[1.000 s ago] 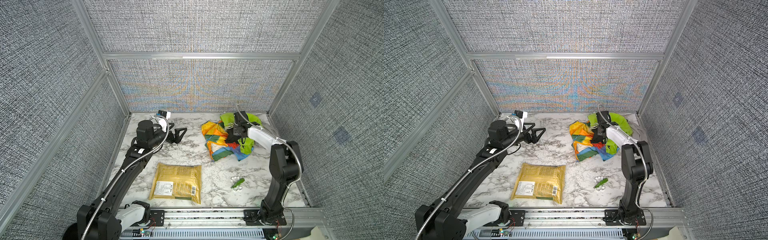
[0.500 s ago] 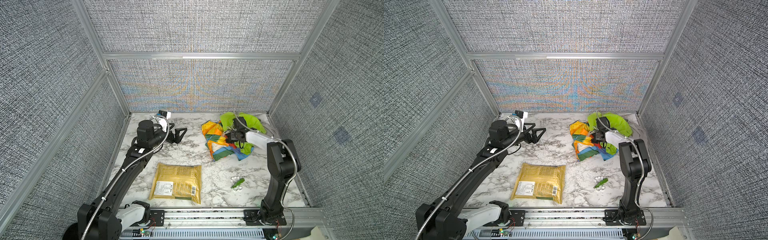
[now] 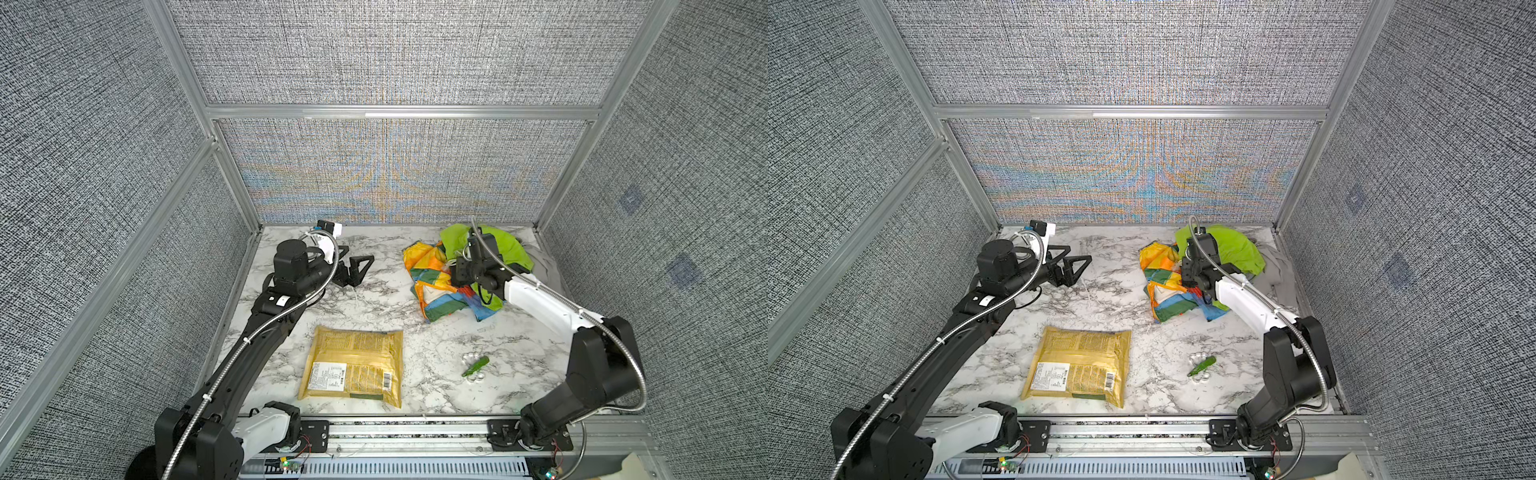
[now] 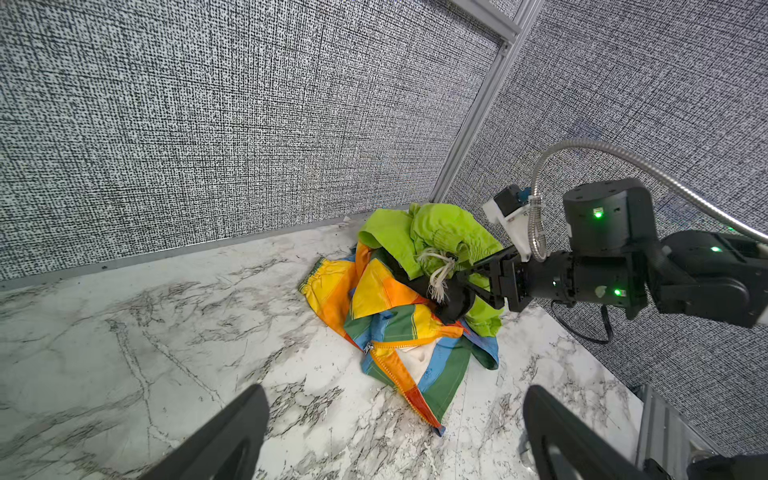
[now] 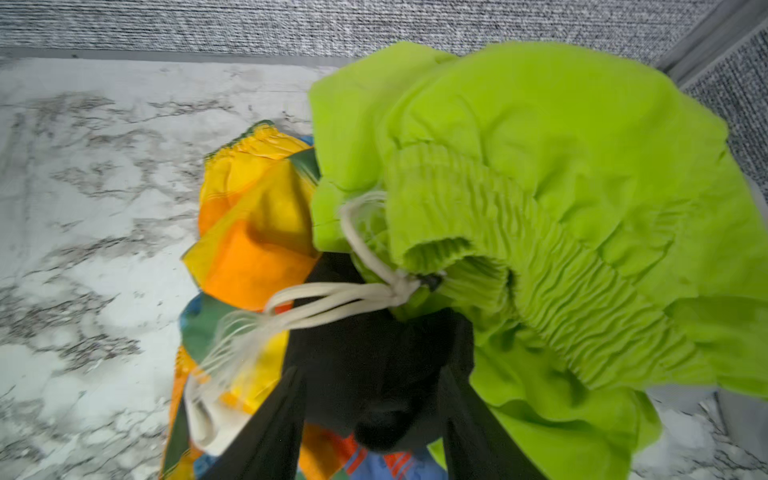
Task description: Pick out a specific cloth from the pile
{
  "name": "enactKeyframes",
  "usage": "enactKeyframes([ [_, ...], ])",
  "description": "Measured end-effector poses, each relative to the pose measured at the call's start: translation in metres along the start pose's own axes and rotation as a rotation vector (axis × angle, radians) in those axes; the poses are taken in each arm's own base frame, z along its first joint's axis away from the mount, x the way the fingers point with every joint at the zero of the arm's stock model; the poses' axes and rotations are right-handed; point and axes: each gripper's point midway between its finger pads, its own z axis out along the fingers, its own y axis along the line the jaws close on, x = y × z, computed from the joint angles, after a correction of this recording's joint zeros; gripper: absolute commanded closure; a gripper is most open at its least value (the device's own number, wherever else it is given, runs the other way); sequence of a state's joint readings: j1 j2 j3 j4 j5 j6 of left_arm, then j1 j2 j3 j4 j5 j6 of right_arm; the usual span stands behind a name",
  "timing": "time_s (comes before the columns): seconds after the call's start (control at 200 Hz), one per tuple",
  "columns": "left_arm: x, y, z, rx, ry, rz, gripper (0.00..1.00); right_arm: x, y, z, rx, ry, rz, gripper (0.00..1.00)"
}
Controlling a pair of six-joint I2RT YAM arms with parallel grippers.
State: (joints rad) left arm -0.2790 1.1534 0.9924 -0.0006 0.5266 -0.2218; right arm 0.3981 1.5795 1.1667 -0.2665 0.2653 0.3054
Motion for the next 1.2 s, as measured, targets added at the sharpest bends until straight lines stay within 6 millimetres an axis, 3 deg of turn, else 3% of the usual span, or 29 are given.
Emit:
enactKeyframes([
  [0.2,-0.002,-0.010,0.000,0.049,0.025,0.044,0.01,0.000,0.055,-0.008,-0.110,-0.001,-0.097,0.28],
  [0.45,0.011,-0.003,0.010,0.049,0.093,0.014,0.01,0.023,0.100,0.029,-0.161,0.110,-0.183,0.15],
  [0.56,0.015,-0.004,0.012,0.051,0.106,0.007,0.01,0.042,0.105,0.047,-0.151,0.174,-0.206,0.09],
  [0.866,0.015,-0.006,0.013,0.058,0.108,0.006,0.01,0.076,0.100,0.080,-0.089,0.278,-0.236,0.09],
  [1.026,0.016,-0.007,0.013,0.059,0.110,0.004,0.01,0.091,0.097,0.091,-0.060,0.311,-0.255,0.22],
  [1.196,0.017,-0.006,0.013,0.056,0.112,0.001,0.01,0.098,0.095,0.095,-0.036,0.315,-0.277,0.51],
])
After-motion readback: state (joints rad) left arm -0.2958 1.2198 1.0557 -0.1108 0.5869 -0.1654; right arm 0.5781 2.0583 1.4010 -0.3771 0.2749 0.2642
